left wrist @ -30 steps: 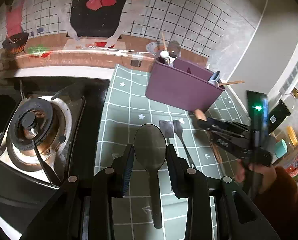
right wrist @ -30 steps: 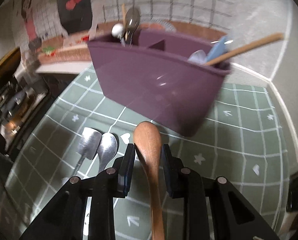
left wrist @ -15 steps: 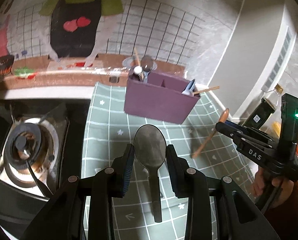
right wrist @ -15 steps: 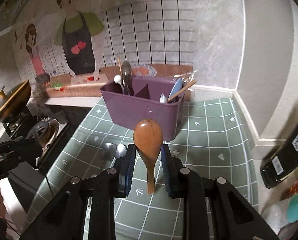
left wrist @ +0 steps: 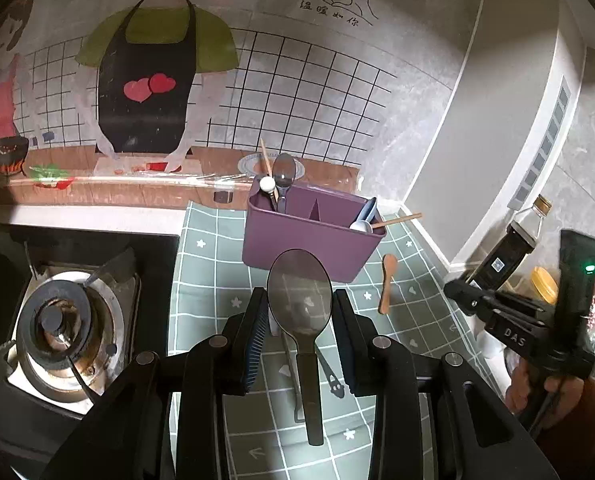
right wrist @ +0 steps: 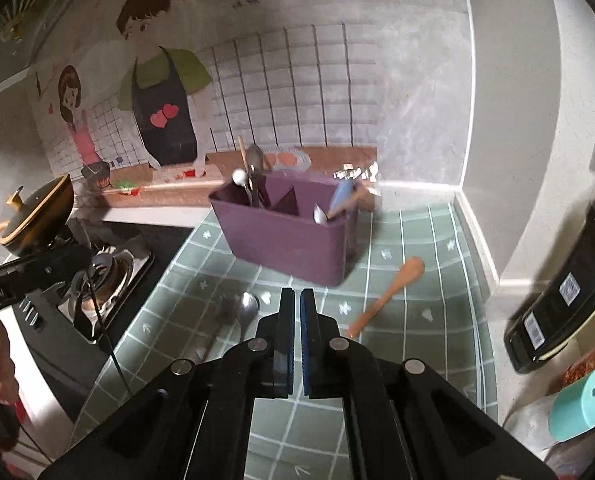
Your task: Organize utensils
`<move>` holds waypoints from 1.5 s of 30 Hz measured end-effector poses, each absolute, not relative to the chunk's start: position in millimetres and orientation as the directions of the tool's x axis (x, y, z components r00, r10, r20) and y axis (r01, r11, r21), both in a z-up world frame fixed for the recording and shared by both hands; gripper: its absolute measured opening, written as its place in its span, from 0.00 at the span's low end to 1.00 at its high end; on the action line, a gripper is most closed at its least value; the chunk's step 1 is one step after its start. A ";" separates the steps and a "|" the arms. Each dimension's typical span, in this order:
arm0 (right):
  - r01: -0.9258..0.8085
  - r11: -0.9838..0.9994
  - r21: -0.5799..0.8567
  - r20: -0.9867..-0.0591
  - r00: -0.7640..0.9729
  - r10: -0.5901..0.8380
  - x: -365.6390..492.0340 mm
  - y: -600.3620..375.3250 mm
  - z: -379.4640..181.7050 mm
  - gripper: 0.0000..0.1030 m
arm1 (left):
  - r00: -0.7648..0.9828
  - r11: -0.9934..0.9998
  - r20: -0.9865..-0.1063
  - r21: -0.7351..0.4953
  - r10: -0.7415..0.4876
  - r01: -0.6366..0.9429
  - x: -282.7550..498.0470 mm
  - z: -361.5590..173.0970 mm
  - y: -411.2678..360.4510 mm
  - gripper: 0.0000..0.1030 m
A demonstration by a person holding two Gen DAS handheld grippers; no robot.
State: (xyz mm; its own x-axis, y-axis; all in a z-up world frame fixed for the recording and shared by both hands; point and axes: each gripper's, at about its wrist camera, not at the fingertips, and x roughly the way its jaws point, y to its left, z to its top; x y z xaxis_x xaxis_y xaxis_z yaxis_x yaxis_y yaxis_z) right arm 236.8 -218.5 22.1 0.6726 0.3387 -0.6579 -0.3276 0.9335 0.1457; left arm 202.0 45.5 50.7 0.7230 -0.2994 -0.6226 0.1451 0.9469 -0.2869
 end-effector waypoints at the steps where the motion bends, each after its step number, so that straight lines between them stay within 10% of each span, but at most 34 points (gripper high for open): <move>1: -0.304 0.940 0.156 -0.678 0.659 0.325 240.4 -227.5 14.0 0.04 | 0.720 0.947 -0.625 -0.288 -0.300 0.144 201.6 49.4 45.6 0.33; 5: -0.180 0.954 0.239 -0.735 0.608 0.299 259.1 -263.5 -26.0 0.19 | 0.695 0.942 -0.648 -0.305 -0.311 0.138 205.0 38.2 44.4 0.33; 27: 0.172 0.947 0.272 -0.800 0.587 0.123 397.9 -279.9 -99.3 0.29 | 0.673 0.953 -0.695 -0.298 -0.252 0.049 230.6 17.9 67.6 0.33; 45: 0.025 0.994 0.107 -0.776 0.627 0.068 386.8 -257.4 -97.6 0.26 | 0.664 0.960 -0.707 -0.272 -0.245 0.065 235.1 14.2 62.8 0.33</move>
